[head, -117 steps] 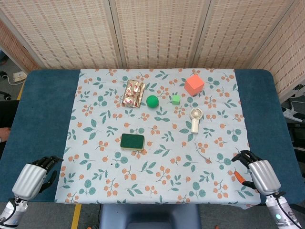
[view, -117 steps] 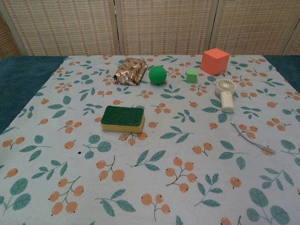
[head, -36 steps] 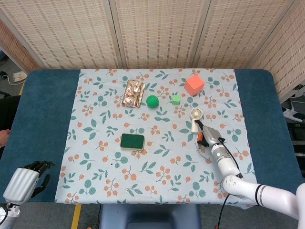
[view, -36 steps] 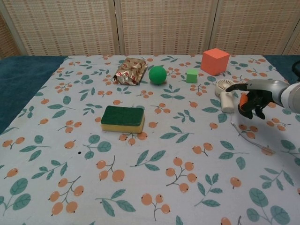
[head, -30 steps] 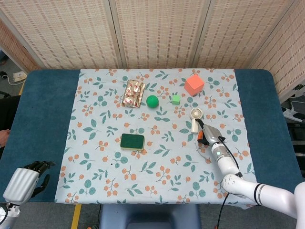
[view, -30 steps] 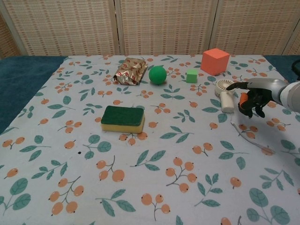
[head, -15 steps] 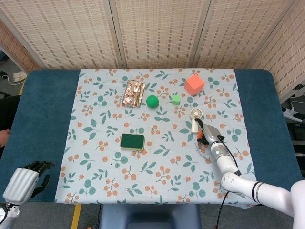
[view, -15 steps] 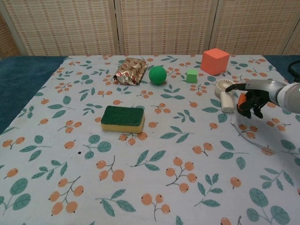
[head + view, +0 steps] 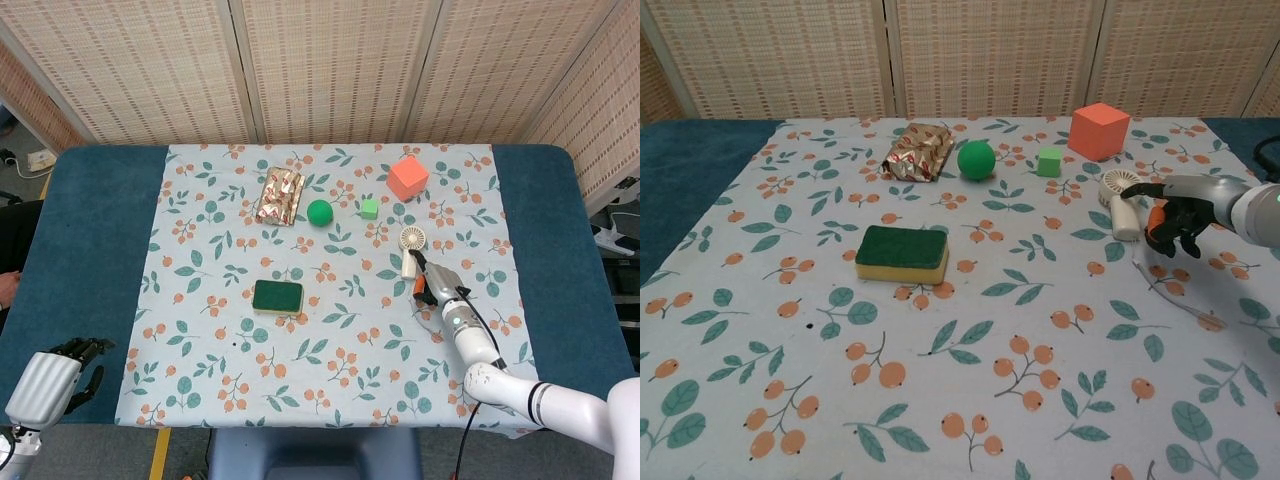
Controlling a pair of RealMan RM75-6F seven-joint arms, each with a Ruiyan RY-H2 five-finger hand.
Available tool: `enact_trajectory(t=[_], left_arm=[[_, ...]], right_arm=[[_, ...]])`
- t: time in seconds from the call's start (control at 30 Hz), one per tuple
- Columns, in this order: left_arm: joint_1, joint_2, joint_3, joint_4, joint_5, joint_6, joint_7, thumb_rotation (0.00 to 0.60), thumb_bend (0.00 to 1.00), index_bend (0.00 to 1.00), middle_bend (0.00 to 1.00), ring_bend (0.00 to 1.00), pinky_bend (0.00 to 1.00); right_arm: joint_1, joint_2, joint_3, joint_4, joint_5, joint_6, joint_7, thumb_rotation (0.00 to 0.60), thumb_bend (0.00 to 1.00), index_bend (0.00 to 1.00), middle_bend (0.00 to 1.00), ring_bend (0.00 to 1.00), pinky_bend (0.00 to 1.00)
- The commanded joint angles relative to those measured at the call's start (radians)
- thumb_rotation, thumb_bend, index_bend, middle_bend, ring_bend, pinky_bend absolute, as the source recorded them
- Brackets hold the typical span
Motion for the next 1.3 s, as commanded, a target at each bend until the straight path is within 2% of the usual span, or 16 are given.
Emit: enact_trajectory(t=[0.03, 0.47, 0.67, 0.83, 1.0, 1.17, 1.3], left_arm=[[0.0, 0.001, 0.0, 0.0, -0.001, -0.001, 0.0, 0.6, 0.53, 0.34, 0.42, 0.4, 0.65], [0.002, 0.002, -0.005, 0.0, -0.004, 0.005, -0.008, 0.6, 0.53, 0.35, 0.42, 0.4, 0.65], [0.002, 0.004, -0.007, 0.003, -0.005, 0.006, -0.016, 0.6, 0.53, 0.35, 0.42, 0.4, 0.65], [-0.001, 0.003, -0.008, 0.005, -0.007, 0.001, -0.02, 0.6, 0.53, 0.35, 0.42, 0.4, 0.65], [-0.005, -0.001, -0.008, 0.01, -0.009, -0.008, -0.022, 0.6, 0.53, 0.35, 0.42, 0.41, 0.65], [-0.012, -0.007, -0.009, 0.013, -0.012, -0.021, -0.02, 0.6, 0.53, 0.35, 0.42, 0.41, 0.65], [-0.014, -0.012, -0.008, 0.017, -0.007, -0.023, -0.019, 0.6, 0.53, 0.35, 0.42, 0.41, 0.65]], right_arm=[[-0.001, -0.002, -0.003, 0.004, 0.0, -0.002, 0.002, 0.6, 1.0, 0.05, 0.74, 0.62, 0.74], [-0.012, -0.024, -0.018, 0.05, -0.007, -0.024, 0.019, 0.6, 1.0, 0.05, 0.74, 0.62, 0.74], [-0.036, -0.021, -0.028, 0.052, -0.055, -0.018, 0.039, 0.6, 1.0, 0.05, 0.74, 0.62, 0.74], [-0.092, 0.008, -0.025, 0.007, -0.203, 0.049, 0.099, 0.6, 1.0, 0.05, 0.74, 0.62, 0.74], [-0.174, 0.075, -0.042, -0.084, -0.418, 0.162, 0.183, 0.6, 1.0, 0.05, 0.74, 0.62, 0.74], [-0.266, 0.163, -0.106, -0.175, -0.621, 0.301, 0.22, 0.6, 1.0, 0.05, 0.74, 0.62, 0.74], [-0.35, 0.213, -0.179, -0.195, -0.774, 0.433, 0.221, 0.6, 1.0, 0.08, 0.74, 0.6, 0.73]])
